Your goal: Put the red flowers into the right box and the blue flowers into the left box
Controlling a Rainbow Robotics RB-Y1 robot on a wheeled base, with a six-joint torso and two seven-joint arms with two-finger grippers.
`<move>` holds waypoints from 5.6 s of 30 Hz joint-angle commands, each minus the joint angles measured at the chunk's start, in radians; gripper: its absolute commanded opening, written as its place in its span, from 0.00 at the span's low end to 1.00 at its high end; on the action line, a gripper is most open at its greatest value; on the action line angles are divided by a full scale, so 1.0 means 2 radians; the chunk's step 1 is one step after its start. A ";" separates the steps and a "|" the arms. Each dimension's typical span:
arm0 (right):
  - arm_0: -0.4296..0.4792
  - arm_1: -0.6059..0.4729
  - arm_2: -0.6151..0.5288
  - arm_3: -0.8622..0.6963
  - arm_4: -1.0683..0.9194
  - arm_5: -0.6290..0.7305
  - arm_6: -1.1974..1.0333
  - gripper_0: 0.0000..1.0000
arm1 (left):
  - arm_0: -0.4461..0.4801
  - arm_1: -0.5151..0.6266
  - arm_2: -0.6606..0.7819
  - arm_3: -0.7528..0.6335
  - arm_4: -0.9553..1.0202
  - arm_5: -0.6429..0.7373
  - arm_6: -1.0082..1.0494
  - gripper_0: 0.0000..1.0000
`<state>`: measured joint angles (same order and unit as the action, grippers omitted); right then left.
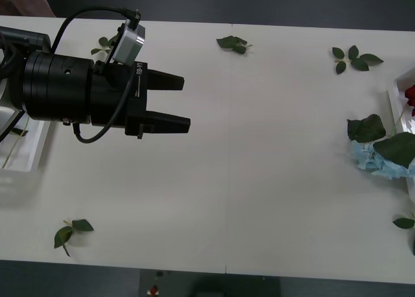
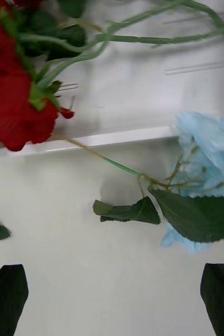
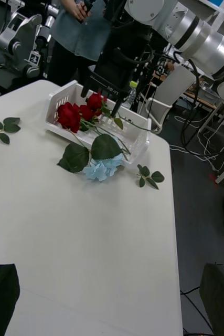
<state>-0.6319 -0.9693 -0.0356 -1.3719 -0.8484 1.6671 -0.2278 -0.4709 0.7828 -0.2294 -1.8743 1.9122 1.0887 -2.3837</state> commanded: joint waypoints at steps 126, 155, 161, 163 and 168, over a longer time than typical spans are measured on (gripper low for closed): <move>-0.049 0.088 -0.041 0.115 0.066 -0.063 -0.306 0.00 | 0.000 0.003 0.000 -0.014 0.003 -0.002 -0.005 1.00; -0.084 0.078 -0.054 -0.089 0.015 0.121 0.436 0.00 | 0.000 0.003 0.000 -0.014 0.003 -0.002 -0.005 1.00; -0.084 0.090 -0.057 -0.126 0.000 0.126 0.601 0.00 | 0.000 0.003 0.000 -0.014 0.003 -0.002 -0.005 1.00; -0.084 0.096 -0.064 -0.130 -0.013 0.126 0.653 0.00 | 0.000 0.003 0.000 -0.014 0.003 -0.002 -0.005 1.00; -0.084 0.110 -0.098 -0.139 -0.055 0.126 0.781 0.00 | 0.000 0.003 0.000 -0.014 0.003 -0.002 -0.005 1.00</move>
<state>-0.7741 -0.7576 -0.1881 -1.6161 -0.9240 1.9215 1.2484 -0.4708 0.7828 -0.2294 -1.8747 1.9122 1.0887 -2.3837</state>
